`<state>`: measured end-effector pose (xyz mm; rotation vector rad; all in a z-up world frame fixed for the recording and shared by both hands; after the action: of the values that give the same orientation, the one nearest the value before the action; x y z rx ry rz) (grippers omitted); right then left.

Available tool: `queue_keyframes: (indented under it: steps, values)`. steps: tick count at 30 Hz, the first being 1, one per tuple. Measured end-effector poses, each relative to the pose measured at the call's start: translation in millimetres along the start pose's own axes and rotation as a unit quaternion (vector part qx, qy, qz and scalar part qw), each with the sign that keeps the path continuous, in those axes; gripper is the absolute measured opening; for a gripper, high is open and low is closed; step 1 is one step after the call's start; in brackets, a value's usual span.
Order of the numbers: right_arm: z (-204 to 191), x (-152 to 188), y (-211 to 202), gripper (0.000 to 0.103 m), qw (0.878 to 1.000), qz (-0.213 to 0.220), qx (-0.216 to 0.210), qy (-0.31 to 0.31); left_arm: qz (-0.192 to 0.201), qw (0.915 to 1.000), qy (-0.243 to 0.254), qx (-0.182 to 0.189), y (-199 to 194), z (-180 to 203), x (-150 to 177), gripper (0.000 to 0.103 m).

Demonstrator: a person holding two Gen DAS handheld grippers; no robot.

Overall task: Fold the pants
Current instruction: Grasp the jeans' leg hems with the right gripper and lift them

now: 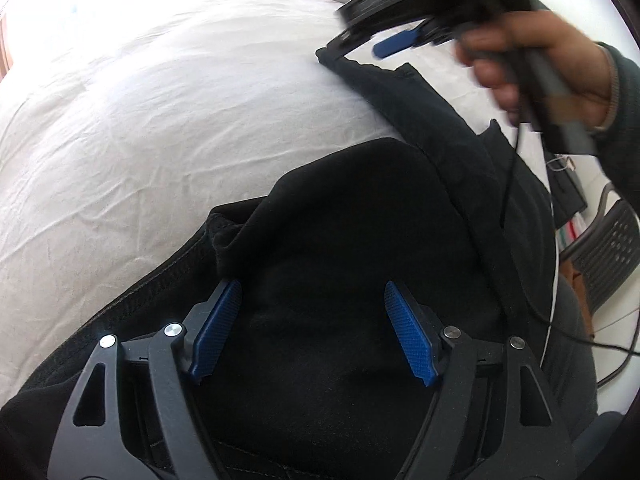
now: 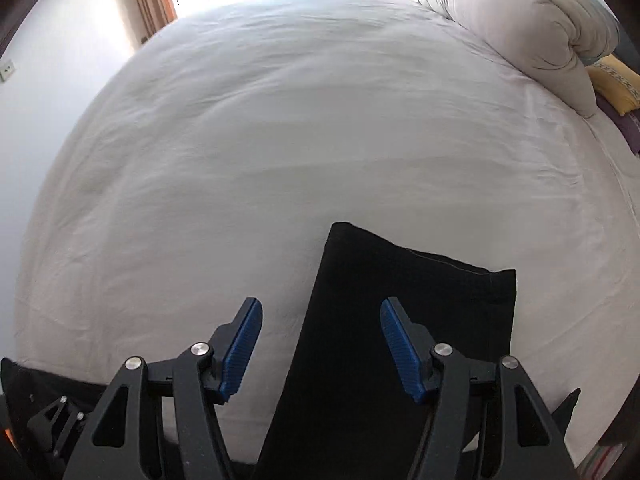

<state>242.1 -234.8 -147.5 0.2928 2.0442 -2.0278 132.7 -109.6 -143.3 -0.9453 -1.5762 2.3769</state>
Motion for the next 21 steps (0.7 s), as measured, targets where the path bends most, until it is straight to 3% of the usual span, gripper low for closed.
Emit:
queue_keyframes:
  steps: [5,9,12,14,15,16,21]
  values:
    - [0.0,-11.1,28.1,0.065,0.998,-0.041,0.052,0.021,0.005,0.9999,0.006,-0.007,-1.3,2.3,0.4,0.073]
    - [10.9,-16.0,40.0,0.064,0.997,-0.052,0.049,0.041,0.005,1.0000,0.003,-0.004,1.1,1.4,-0.5,0.073]
    - [14.2,-21.7,44.3,0.045,0.997,-0.053,0.030,0.055,0.001,0.9999,0.006,-0.012,10.3,6.2,-6.5,0.074]
    - [18.6,-20.2,41.4,0.027,0.997,-0.053,0.025,0.059,0.000,0.9998,0.006,-0.016,11.8,8.1,-7.0,0.074]
    - [22.5,-18.7,40.0,0.025,0.997,-0.051,0.017,0.062,0.000,0.9998,0.006,-0.017,12.5,9.1,-7.6,0.075]
    - [24.4,-17.3,38.3,0.017,0.996,-0.050,0.007,0.068,0.000,0.9998,0.006,-0.018,13.1,9.6,-7.8,0.075]
    - [49.8,-13.4,22.4,0.013,0.995,-0.022,-0.013,0.094,0.000,0.9996,0.010,-0.027,14.0,11.3,-5.7,0.075]
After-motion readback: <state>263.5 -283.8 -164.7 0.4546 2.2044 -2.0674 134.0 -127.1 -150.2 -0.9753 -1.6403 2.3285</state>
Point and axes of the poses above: each gripper's, at about its wrist camera, not at the fingertips, and y roughly the way its jaws point, z to its right, x to its underside, the point moved 1 cm from there along y, roughly the way its jaws point, and after that the axes turned 5 degrees about -z, right-handed, at the moved point
